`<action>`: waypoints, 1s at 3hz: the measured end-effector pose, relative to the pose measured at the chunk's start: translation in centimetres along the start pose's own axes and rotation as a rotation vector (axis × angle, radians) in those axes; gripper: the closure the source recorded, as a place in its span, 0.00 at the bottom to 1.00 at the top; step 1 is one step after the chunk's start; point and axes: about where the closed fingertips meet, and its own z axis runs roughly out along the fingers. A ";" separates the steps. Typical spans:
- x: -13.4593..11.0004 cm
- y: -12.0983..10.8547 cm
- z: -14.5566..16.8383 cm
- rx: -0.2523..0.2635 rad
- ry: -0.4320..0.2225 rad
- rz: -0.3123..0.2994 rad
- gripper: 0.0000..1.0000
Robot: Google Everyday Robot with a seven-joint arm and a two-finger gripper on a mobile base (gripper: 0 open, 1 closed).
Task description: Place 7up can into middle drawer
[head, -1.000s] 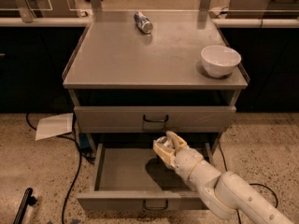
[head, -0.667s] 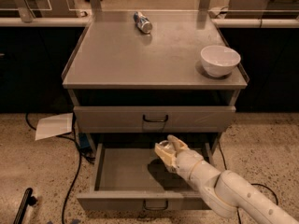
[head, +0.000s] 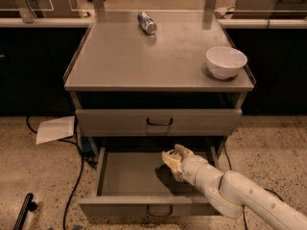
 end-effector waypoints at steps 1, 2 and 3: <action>1.7 -0.9 0.5 0.017 0.055 0.022 1.00; 3.3 -1.6 0.7 0.029 0.096 0.049 1.00; 4.8 -2.2 0.6 0.046 0.123 0.076 1.00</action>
Offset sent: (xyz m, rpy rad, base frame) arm 0.0025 -0.0185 -0.0556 -0.0425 0.1642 -0.0411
